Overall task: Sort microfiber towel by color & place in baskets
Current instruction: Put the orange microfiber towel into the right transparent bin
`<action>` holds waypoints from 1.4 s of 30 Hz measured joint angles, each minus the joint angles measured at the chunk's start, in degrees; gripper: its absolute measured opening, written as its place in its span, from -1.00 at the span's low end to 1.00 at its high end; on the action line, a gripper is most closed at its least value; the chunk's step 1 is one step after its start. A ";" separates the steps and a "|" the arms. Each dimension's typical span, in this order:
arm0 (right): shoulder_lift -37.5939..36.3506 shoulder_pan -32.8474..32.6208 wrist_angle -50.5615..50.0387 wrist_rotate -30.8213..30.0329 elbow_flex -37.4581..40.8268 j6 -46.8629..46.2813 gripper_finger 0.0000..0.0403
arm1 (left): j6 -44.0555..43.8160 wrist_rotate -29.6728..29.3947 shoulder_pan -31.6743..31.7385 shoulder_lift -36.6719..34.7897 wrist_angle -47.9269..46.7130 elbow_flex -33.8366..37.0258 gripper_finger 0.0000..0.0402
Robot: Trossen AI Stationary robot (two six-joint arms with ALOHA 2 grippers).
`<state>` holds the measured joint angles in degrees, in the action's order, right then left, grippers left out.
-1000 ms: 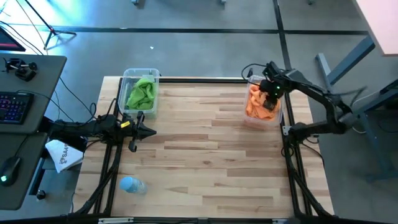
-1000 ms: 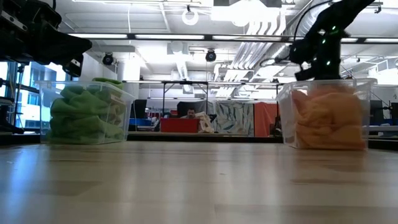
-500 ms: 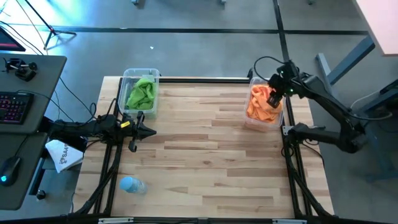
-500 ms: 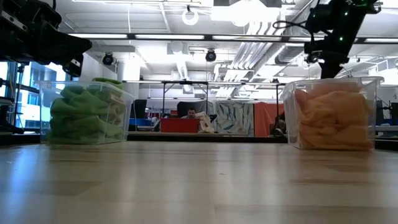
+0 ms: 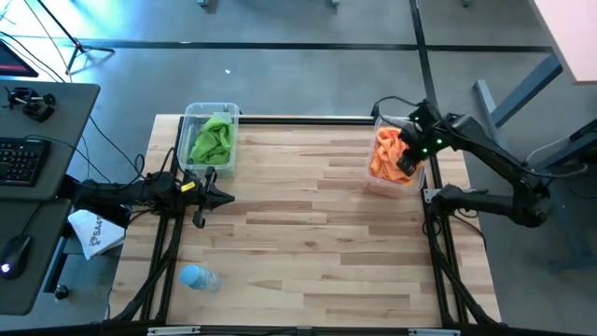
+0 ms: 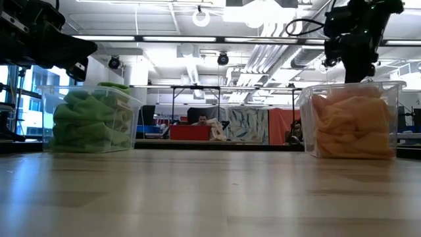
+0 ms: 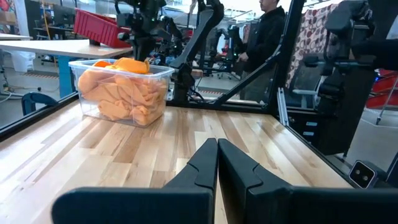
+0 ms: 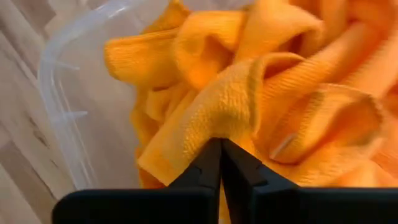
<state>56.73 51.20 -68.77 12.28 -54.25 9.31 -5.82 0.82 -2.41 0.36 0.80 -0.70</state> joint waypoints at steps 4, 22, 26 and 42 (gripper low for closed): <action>3.62 -4.27 1.14 -3.52 1.63 -1.90 -0.92 | 0.00 0.00 0.01 0.00 0.02 0.01 -1.00; 13.41 -7.82 11.37 -31.95 6.31 14.88 -1.00 | 0.00 0.00 -0.01 0.00 0.00 0.01 -1.00; 13.68 -4.89 14.07 -40.24 6.98 16.67 -1.00 | 0.00 0.00 -0.01 0.00 0.02 0.01 -1.00; 13.36 -3.19 -1.14 -15.18 6.78 24.28 -1.00 | 0.00 0.00 0.01 0.00 0.02 -0.01 -1.00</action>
<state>70.08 48.01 -69.90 -2.90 -47.47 33.58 -5.82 0.82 -2.40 0.36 0.82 -0.70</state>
